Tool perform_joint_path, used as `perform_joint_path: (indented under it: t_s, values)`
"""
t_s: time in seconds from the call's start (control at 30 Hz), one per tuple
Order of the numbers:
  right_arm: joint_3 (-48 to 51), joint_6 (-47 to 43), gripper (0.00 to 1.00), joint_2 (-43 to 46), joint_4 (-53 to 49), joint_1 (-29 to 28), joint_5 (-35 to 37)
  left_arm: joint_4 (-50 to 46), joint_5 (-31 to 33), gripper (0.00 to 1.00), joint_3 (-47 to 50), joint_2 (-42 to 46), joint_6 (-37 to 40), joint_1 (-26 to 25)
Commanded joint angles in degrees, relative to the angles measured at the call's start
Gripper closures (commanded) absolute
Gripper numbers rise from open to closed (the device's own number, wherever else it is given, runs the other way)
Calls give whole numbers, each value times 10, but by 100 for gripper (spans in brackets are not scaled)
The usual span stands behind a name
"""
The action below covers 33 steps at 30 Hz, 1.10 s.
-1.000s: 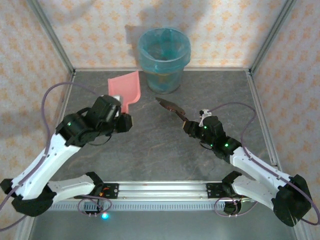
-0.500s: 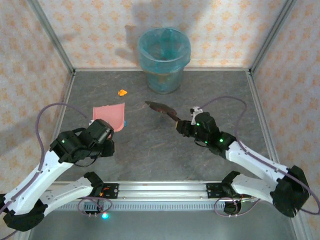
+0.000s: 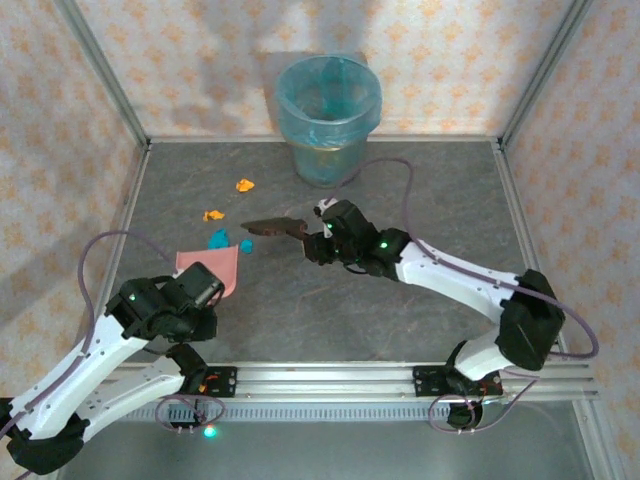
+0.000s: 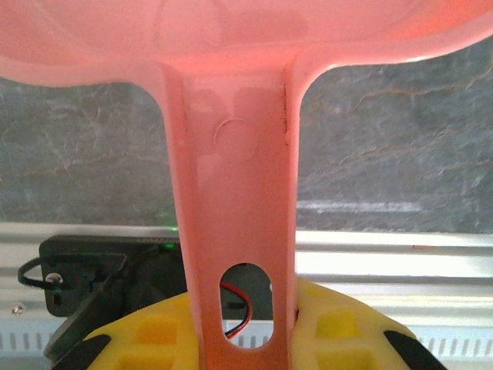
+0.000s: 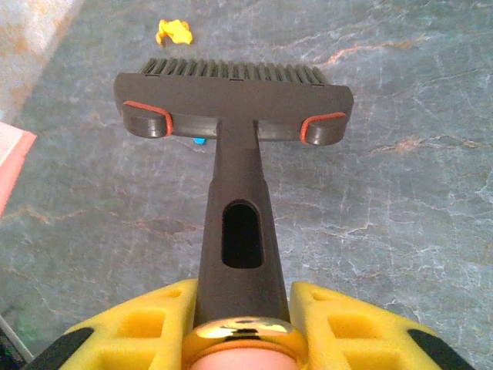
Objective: Sweep away the paper scraps from the table
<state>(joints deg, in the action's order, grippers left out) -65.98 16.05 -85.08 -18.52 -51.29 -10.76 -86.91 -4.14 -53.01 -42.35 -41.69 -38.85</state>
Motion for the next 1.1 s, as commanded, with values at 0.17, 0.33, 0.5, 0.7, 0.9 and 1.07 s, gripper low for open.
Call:
perform_joint_path:
  t_s: [0.17,0.33,0.5,0.7,0.9,1.07]
  values:
    - [-114,-58,100,-80,-29,-32,10,-28,-45,100,21,11,8,0]
    - [-157,-78,100,-120,-31,-43,-9,-19,-62,100,34,-1,9,-1]
    - [-207,-100,100,-163,-39,-62,-1,-7,-68,100,35,-13,8,-1]
    - [-260,-122,100,-199,-59,-80,17,13,-81,100,49,-25,4,-7]
    - [-283,-135,100,-218,-57,-83,18,47,-90,100,71,-43,-15,-28]
    - [-289,-154,100,-236,-42,-87,12,75,-90,100,80,-67,-30,-52]
